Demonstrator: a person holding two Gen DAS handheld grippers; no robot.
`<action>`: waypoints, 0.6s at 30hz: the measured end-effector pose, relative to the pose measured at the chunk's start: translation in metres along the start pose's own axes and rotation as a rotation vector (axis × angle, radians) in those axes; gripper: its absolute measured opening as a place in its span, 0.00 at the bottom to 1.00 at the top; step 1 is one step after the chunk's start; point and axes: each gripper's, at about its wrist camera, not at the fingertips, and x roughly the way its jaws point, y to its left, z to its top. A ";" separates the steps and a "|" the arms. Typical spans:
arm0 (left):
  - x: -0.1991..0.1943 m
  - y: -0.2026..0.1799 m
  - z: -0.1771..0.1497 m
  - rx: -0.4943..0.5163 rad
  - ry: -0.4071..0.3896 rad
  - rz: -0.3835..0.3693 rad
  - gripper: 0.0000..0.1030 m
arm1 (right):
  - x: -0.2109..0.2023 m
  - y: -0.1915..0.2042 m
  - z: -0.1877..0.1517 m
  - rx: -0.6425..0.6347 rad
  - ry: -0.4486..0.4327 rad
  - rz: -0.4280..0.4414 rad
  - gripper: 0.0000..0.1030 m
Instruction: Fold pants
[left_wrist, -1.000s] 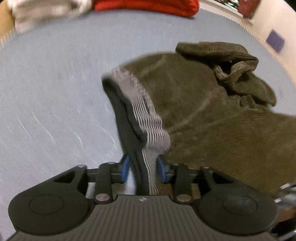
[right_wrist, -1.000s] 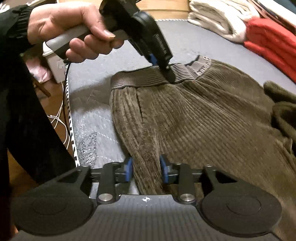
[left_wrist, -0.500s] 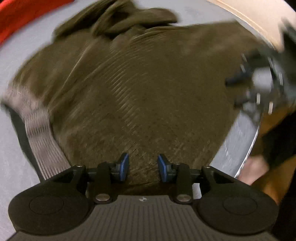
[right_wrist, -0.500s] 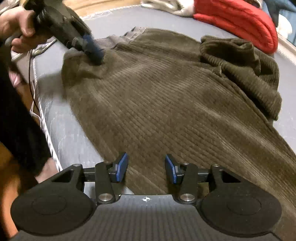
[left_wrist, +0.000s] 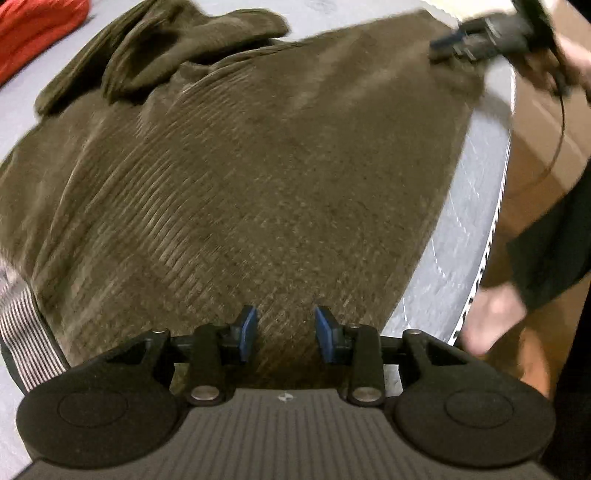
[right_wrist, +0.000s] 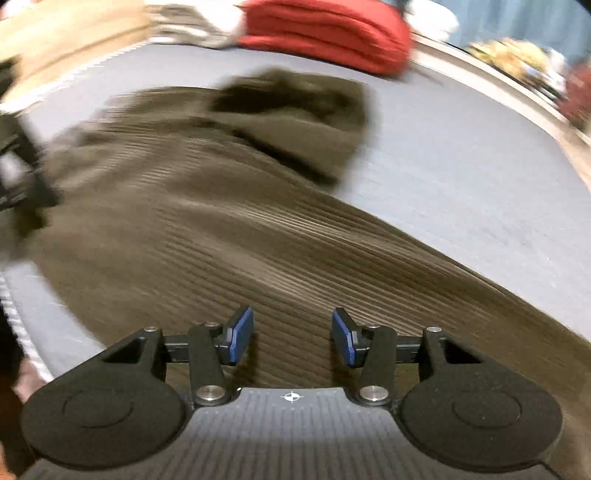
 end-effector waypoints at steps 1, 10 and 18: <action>-0.002 -0.003 0.002 0.023 0.006 0.013 0.39 | 0.002 -0.024 -0.008 0.067 0.033 -0.073 0.51; -0.010 -0.052 0.031 0.121 -0.164 -0.038 0.39 | -0.043 -0.211 -0.121 0.860 0.112 -0.462 0.57; 0.023 -0.094 0.035 0.223 -0.111 -0.025 0.37 | -0.056 -0.228 -0.169 1.223 0.027 -0.472 0.59</action>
